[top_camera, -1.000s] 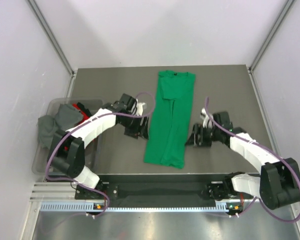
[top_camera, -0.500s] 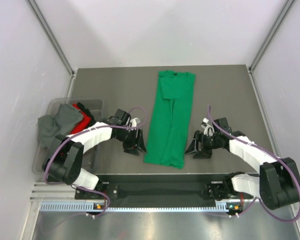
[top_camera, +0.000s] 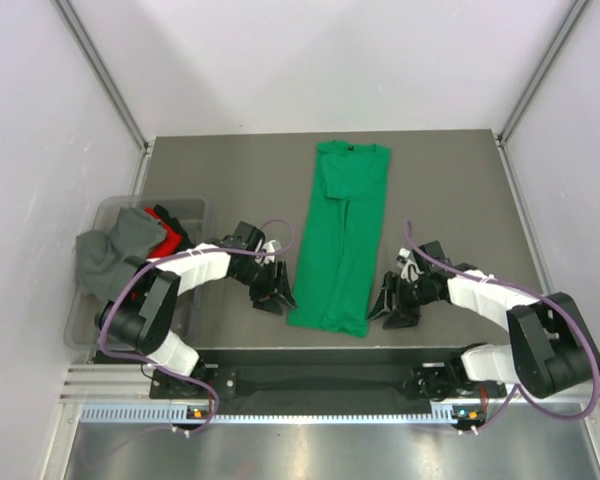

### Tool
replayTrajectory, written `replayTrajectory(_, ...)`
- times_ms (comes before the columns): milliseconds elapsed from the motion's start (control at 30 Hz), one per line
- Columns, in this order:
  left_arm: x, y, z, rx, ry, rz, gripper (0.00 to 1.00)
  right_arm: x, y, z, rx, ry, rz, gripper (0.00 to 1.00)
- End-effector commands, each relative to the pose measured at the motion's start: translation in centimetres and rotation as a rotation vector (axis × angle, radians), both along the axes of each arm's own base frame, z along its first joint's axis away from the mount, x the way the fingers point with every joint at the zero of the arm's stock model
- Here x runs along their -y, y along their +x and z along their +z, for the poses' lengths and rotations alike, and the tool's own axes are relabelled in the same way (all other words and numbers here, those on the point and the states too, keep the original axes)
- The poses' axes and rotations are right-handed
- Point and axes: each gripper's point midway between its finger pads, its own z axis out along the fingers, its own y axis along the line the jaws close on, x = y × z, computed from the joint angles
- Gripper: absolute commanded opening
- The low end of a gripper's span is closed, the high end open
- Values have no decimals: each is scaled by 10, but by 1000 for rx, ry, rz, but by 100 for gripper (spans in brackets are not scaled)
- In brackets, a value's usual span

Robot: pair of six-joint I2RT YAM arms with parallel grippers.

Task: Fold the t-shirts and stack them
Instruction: Fold the tshirt

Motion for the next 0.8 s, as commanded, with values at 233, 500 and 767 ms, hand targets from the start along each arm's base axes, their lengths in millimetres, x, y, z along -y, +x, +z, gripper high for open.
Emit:
replayTrajectory(233,8,-11,-15,-21,6,-33,54,-22,6,-5,4,22,31,55)
replayTrajectory(500,12,-12,-20,-35,16,-49,44,-26,-2,-10,-10,23,53,46)
replayTrajectory(767,12,-11,-19,-20,13,-50,39,-40,0,-11,-14,40,78,38)
